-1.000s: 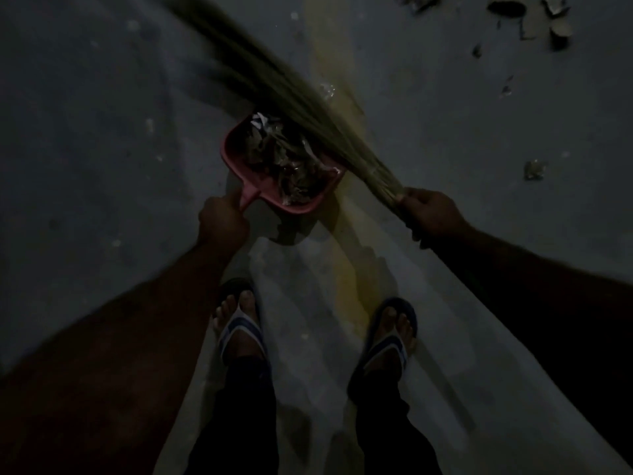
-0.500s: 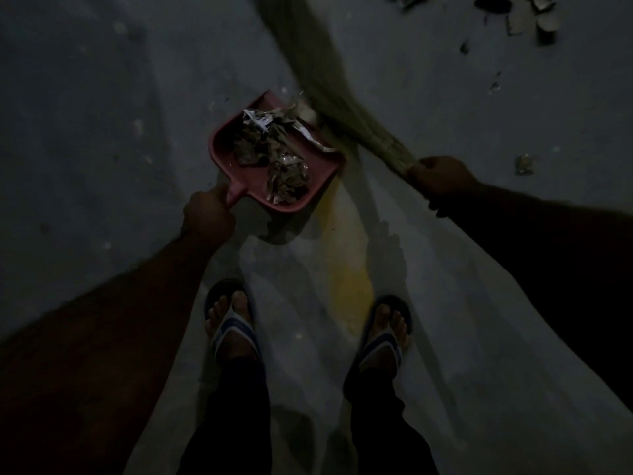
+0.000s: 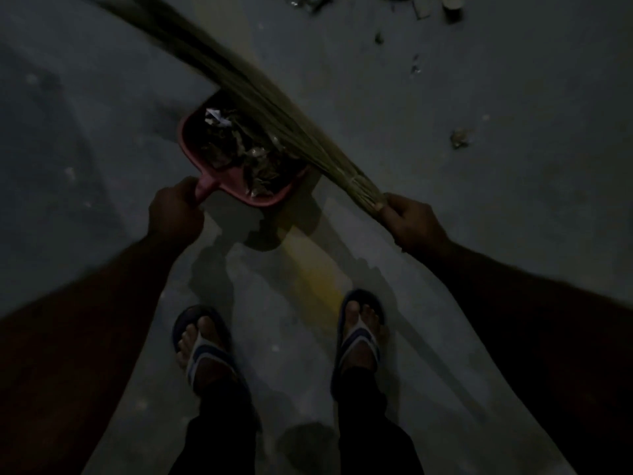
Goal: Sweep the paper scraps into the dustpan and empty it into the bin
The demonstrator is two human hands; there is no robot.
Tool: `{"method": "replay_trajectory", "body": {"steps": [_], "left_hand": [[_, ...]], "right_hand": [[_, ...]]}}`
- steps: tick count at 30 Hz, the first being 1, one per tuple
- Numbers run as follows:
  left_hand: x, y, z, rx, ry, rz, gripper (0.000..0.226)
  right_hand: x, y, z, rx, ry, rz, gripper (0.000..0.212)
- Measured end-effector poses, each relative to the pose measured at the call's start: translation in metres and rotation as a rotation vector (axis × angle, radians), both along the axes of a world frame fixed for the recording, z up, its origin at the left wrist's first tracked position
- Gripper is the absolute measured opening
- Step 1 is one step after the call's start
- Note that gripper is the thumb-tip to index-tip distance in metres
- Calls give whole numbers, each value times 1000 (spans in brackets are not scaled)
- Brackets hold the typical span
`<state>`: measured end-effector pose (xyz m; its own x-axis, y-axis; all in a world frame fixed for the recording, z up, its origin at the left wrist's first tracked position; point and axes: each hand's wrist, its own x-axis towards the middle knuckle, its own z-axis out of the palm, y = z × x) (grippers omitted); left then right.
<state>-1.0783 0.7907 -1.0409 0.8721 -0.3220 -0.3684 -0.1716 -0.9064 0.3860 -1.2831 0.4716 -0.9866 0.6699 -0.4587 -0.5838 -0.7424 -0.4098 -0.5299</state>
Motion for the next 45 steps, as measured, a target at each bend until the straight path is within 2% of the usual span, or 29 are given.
{"method": "replay_trajectory", "body": {"steps": [7,14,20,22,28,33,36,40,45], "left_hand": [[-17,-38,7,105,41,-134,49],[-76,-84,-4,91,109,-284,48],[-95,-164,-26,77,120,-401,45],[-97,-190,-34,84,110,-435,42],[-89,-244,-49,119,93,-361,39],[-70,-266,-48,154,43,-321,38],[-63,-265,-45,104,42,-352,37],[-61,-247,-38,0,49,-308,35],[-54,-212,-27,-90,104,-256,43]], "right_hand": [[-51,-51,2,-105,-75,-356,24],[-108,-108,1,-183,43,-664,43],[-152,-150,1,-134,147,-911,42],[-162,-163,-3,-98,202,-911,43],[-182,-177,-9,-13,389,-623,44],[-203,-157,-2,57,310,-555,20],[-216,-145,1,19,174,-516,12],[-227,-138,6,-79,54,-530,20],[-207,-141,14,-123,-59,-685,26]]}}
